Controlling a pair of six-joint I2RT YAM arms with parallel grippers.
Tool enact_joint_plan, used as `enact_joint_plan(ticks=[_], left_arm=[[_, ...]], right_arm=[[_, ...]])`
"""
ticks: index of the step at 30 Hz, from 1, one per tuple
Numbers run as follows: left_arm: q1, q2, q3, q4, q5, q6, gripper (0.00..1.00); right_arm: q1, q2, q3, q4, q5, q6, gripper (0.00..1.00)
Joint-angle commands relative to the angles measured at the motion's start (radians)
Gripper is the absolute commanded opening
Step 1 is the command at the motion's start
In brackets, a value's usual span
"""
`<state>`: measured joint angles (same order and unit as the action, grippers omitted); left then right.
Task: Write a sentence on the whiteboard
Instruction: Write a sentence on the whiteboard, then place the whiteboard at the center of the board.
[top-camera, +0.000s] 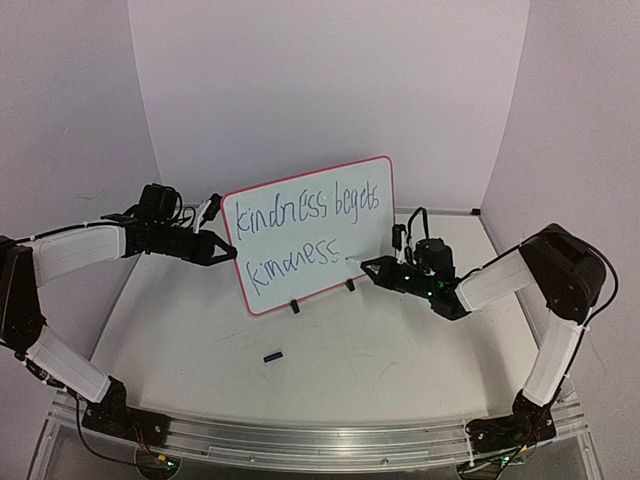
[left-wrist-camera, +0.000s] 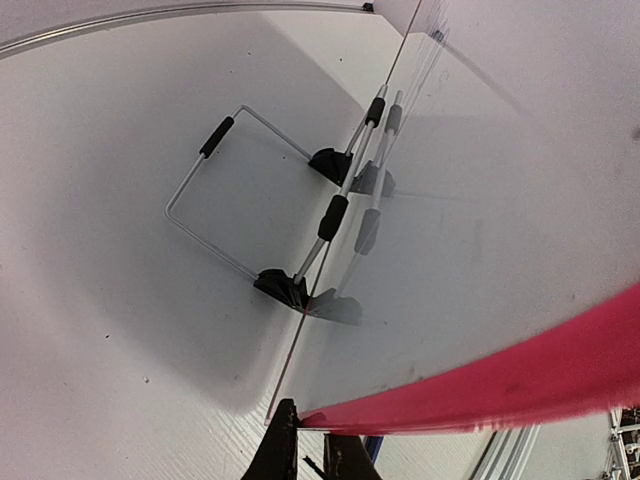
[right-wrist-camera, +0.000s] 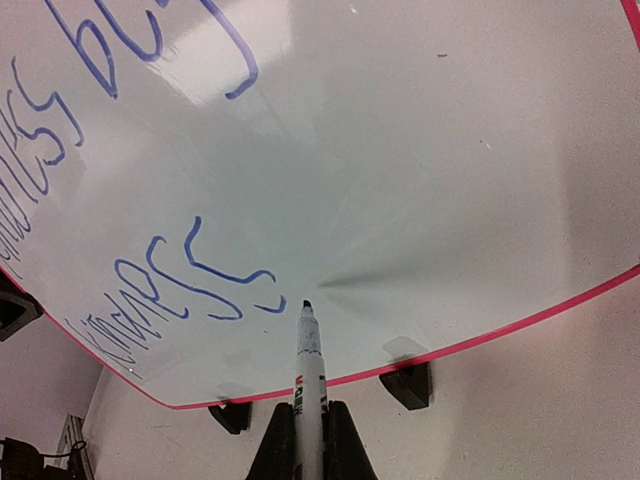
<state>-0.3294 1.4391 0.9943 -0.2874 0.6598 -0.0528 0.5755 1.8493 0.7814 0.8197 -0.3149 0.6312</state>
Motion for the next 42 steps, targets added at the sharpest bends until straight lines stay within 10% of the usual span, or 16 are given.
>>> enact_joint_plan(ticks=[1, 25, 42], left_arm=[[-0.013, -0.005, 0.023, -0.047, -0.047, 0.051, 0.0], [-0.013, 0.004, 0.026, -0.051, -0.049, 0.051, 0.0], [-0.011, -0.005, 0.033, -0.049, -0.011, 0.023, 0.02]], right_arm=[[-0.006, 0.026, 0.051, 0.016, 0.013, -0.017, 0.0], [-0.013, 0.031, 0.061, 0.019, 0.015, -0.032, 0.0], [-0.013, -0.345, -0.106, -0.05, 0.085, -0.168, 0.0]])
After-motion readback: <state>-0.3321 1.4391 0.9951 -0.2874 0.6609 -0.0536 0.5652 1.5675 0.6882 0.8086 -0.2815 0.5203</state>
